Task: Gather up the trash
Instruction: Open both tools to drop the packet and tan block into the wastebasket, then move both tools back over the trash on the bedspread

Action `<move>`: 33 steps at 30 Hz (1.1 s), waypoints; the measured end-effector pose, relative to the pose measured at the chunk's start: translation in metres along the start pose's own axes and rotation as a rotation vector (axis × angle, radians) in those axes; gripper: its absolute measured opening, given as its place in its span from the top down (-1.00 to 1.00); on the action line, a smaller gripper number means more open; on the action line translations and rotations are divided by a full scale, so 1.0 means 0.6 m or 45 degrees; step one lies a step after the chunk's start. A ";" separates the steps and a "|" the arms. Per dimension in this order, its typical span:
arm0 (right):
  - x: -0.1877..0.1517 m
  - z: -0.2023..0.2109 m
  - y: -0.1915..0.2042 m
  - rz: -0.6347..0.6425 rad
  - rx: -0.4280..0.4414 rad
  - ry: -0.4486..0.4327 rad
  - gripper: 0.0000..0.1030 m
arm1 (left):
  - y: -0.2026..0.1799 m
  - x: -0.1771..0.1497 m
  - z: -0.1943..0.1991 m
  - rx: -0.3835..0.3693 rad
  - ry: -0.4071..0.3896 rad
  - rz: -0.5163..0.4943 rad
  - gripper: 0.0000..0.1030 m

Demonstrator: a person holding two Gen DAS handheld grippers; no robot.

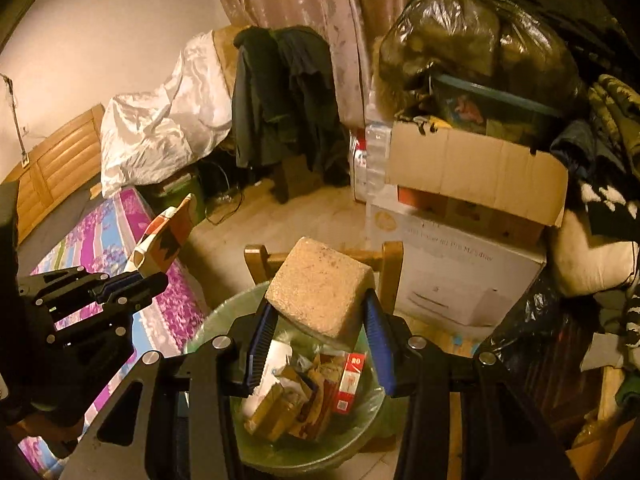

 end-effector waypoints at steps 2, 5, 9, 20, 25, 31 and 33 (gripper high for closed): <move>-0.007 -0.006 0.002 -0.001 0.007 0.013 0.13 | -0.003 -0.007 -0.006 -0.009 0.020 -0.010 0.86; -0.019 -0.017 0.008 -0.002 0.019 0.038 0.13 | -0.004 -0.014 -0.012 -0.010 0.038 -0.027 0.86; -0.027 -0.024 0.014 0.003 0.025 0.055 0.13 | -0.002 -0.017 -0.015 -0.013 0.048 -0.030 0.86; -0.022 -0.028 0.031 0.021 0.059 0.057 0.12 | -0.008 -0.023 -0.024 -0.074 0.068 -0.017 0.86; -0.019 -0.033 0.020 -0.047 0.082 0.052 -0.27 | -0.020 -0.042 -0.041 -0.193 0.150 0.003 0.66; -0.018 -0.027 0.005 -0.112 0.096 0.026 -0.27 | -0.010 -0.046 -0.034 -0.171 0.110 0.033 -0.03; -0.019 -0.026 0.006 -0.118 0.101 0.024 -0.27 | -0.004 -0.044 -0.033 -0.157 0.104 0.047 -0.03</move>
Point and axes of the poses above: each gripper's, at about its wrist camera, not at the fingertips, and z roughly against the way its jaws point, y to its left, x to its top, the point moved 10 cm from there along -z, roughly the way its jaws point, and after that the axes turned 7 degrees about z, right-handed, at the moved point
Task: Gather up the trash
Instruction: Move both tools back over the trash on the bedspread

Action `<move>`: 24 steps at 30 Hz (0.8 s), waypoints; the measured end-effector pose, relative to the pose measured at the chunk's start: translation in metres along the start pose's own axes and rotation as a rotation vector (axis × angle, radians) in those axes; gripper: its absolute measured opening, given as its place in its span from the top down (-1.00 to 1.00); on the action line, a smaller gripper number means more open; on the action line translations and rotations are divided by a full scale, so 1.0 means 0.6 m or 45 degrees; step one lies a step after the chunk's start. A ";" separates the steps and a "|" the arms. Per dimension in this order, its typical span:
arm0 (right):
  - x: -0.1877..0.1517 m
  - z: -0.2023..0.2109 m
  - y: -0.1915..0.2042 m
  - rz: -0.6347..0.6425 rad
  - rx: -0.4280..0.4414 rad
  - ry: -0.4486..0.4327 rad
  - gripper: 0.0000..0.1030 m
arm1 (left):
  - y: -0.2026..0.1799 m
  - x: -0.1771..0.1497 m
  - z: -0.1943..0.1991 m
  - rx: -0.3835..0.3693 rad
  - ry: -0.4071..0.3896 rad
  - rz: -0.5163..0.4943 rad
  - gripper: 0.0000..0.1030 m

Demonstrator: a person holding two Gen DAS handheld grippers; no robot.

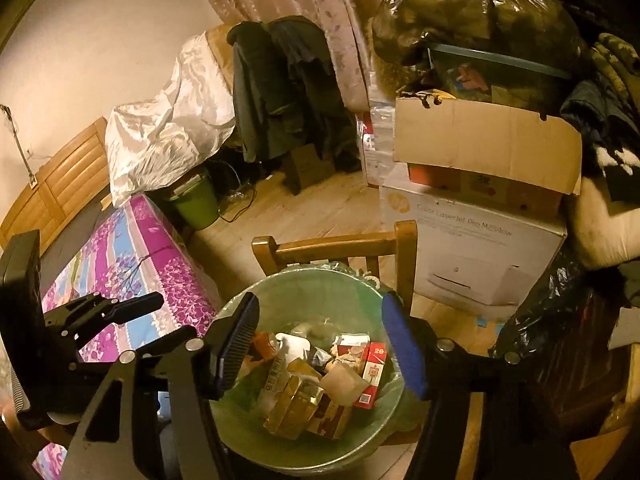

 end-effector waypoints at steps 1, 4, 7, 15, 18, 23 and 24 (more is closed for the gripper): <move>0.000 0.000 0.003 0.002 0.003 -0.001 -0.27 | 0.003 0.000 0.001 0.003 -0.001 0.009 -0.03; 0.001 0.003 0.010 0.008 0.022 -0.017 -0.27 | 0.020 -0.001 0.007 0.036 -0.019 0.056 -0.03; 0.006 0.007 0.025 0.015 0.038 -0.056 -0.27 | 0.058 -0.010 0.024 0.117 -0.063 0.129 -0.03; 0.014 0.006 0.101 0.040 0.084 -0.144 -0.27 | 0.210 -0.078 0.092 0.411 -0.150 0.312 -0.17; 0.010 -0.005 0.155 0.064 0.139 -0.144 -0.28 | 0.282 -0.124 0.129 0.541 -0.155 0.395 -0.24; -0.012 -0.037 0.277 0.161 0.250 -0.080 -0.28 | 0.404 -0.231 0.212 0.714 -0.136 0.632 -0.29; -0.017 -0.043 0.298 0.172 0.276 -0.065 -0.28 | 0.434 -0.260 0.233 0.757 -0.129 0.700 -0.29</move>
Point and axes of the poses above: each gripper's, at about its wrist camera, not at the fingertips, and z roughly against the way its jaws point, y to its left, x to its top, the point moved 10 cm from there along -z, roughly the way its jaws point, and after that the axes turned 7 degrees about z, right-handed, at the moved point
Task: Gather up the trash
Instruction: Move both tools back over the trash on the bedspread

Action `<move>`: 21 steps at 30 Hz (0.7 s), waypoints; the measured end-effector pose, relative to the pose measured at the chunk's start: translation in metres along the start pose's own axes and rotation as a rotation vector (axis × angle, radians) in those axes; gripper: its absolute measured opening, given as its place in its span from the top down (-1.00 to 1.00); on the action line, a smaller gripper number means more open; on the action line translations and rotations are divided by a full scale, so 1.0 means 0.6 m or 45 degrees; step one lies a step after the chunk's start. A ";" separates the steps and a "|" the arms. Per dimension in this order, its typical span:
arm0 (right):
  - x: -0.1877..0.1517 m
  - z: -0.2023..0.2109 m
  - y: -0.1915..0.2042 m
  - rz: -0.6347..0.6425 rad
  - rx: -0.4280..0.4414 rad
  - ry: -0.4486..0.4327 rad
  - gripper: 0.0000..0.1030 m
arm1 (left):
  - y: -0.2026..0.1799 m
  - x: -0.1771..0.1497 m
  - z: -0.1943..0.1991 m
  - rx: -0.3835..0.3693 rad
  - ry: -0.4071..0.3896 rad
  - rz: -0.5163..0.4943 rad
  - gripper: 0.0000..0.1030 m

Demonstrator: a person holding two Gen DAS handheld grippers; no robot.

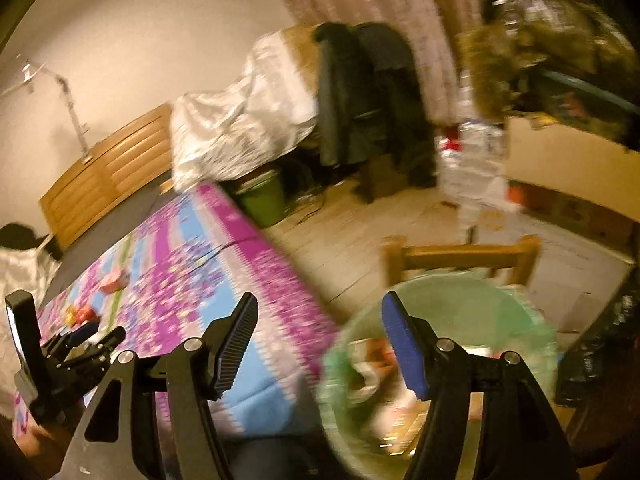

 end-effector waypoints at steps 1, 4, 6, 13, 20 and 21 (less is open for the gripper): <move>-0.007 -0.016 0.032 0.017 0.041 0.028 -0.28 | 0.027 -0.005 0.000 0.026 0.009 0.038 -0.29; -0.035 -0.063 0.135 0.112 0.149 0.117 -0.28 | 0.157 -0.026 0.007 0.155 0.043 0.223 -0.29; -0.057 -0.090 0.210 0.188 0.225 0.175 -0.28 | 0.252 -0.044 0.016 0.251 0.060 0.345 -0.29; -0.139 -0.137 0.491 0.495 0.489 0.314 -0.28 | 0.505 -0.084 0.035 0.473 0.096 0.710 -0.29; -0.190 -0.146 0.620 0.646 0.612 0.393 -0.28 | 0.662 -0.055 -0.026 0.403 0.099 1.099 -0.29; -0.195 -0.149 0.629 0.648 0.622 0.410 -0.28 | 0.671 -0.052 -0.048 0.403 0.115 1.099 -0.35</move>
Point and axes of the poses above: each gripper's, at about its wrist camera, not at the fingertips, and z roughly against the way its jaws point, y to its left, x to its top, the point moved 10 cm from there along -z, roughly the way its jaws point, and after that the axes turned 7 degrees about z, right-handed, at the moved point
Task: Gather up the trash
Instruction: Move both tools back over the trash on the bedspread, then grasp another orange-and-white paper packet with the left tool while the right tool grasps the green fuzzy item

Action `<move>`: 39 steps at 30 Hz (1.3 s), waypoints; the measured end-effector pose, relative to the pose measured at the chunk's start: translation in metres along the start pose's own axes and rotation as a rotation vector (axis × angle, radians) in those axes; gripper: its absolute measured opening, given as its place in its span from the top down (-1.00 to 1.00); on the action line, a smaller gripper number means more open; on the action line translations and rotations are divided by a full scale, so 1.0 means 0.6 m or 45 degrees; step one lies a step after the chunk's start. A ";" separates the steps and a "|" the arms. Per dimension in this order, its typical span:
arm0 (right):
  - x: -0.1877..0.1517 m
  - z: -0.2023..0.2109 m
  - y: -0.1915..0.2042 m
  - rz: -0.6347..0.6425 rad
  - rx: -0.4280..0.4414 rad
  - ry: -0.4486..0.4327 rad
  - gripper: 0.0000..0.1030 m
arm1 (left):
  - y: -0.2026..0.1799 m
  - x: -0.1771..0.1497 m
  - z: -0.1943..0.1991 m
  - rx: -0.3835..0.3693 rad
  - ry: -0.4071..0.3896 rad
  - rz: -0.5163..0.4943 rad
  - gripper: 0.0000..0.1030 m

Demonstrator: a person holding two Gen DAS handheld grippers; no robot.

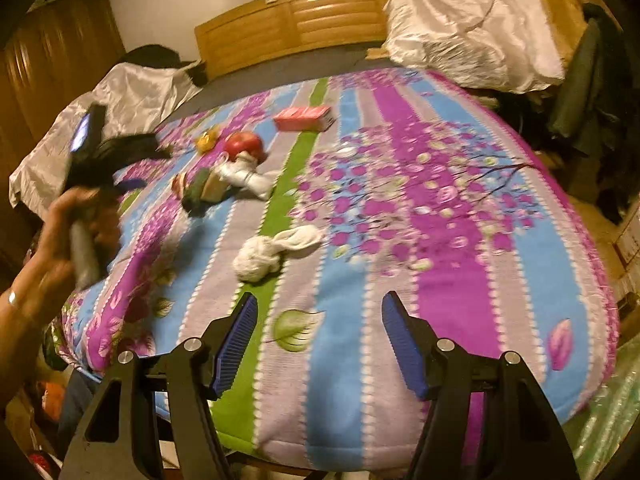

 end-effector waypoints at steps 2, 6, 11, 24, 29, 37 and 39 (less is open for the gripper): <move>-0.004 -0.006 0.007 0.000 0.018 0.026 -0.28 | -0.005 -0.007 -0.040 0.029 0.065 -0.023 -0.38; -0.011 -0.023 0.018 0.052 0.026 0.069 -0.28 | 0.032 -0.027 -0.089 0.124 0.182 0.011 0.30; -0.010 -0.052 0.045 0.099 0.089 0.101 -0.28 | 0.117 -0.044 -0.030 0.093 0.171 0.093 0.89; 0.040 -0.127 0.296 0.467 0.388 0.145 -0.28 | 0.344 -0.113 0.111 0.249 0.110 0.079 0.88; 0.042 -0.199 0.345 0.267 0.397 0.280 -0.31 | 0.355 -0.113 0.095 0.234 0.099 0.047 0.79; 0.015 -0.261 0.365 0.197 0.147 0.360 -0.21 | 0.362 -0.126 0.083 0.173 0.108 0.044 0.46; 0.008 -0.261 0.351 0.186 0.118 0.354 0.08 | 0.366 -0.126 0.088 0.099 0.097 0.099 0.79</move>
Point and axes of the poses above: each gripper's, at about its wrist camera, not at the fingertips, and z roughly against the way its jaws point, y to its left, x to its top, the point moved 10 cm from there along -z, roughly the way its jaws point, and after that the axes turned 7 degrees about z, right-handed, at the moved point
